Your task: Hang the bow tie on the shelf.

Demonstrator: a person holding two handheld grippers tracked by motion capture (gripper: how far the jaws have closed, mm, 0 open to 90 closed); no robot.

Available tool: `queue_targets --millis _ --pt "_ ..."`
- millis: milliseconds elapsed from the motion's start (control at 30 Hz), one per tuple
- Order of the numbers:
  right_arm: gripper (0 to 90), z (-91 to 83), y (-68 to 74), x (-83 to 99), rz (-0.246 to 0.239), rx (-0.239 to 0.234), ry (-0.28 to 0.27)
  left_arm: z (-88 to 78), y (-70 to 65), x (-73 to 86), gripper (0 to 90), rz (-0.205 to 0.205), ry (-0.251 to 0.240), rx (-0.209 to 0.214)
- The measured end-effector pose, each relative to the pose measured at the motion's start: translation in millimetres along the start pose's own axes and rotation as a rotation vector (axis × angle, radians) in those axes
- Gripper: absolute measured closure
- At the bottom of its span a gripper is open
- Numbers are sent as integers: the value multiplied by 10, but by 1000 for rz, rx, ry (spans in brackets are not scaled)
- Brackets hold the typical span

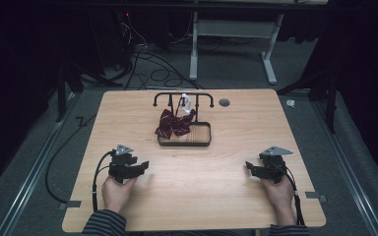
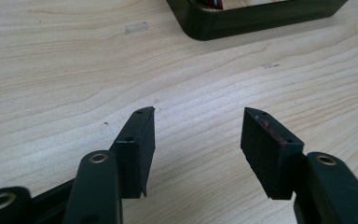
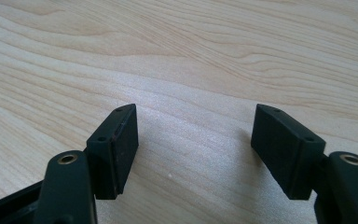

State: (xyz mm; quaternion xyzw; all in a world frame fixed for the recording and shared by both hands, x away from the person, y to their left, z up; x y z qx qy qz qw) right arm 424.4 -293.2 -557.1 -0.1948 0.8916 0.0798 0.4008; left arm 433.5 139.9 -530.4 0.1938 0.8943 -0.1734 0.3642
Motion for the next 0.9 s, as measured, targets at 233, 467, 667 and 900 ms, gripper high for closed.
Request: queue_targets --millis 233,467,667,900 --pt "332 -1 1 0 1 -1 0 67 -14 39 452 45 15 -36" --pt "332 0 0 0 1 0 0 196 -31 94 443 95 45 -71" --pt "333 0 0 0 0 0 0 249 -43 143 408 120 9 -95" --pt "332 0 1 1 0 0 0 254 -44 186 343 107 -63 -110"
Point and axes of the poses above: each handheld gripper's, and its own axes: z roughly forward along the jaws, x roughly out of its underside, y roughly to its left, the point moved 8 cm from there along z, roughly forward along the jaws, and after that the axes turned 2 degrees about -y, right-handed, at the moved point
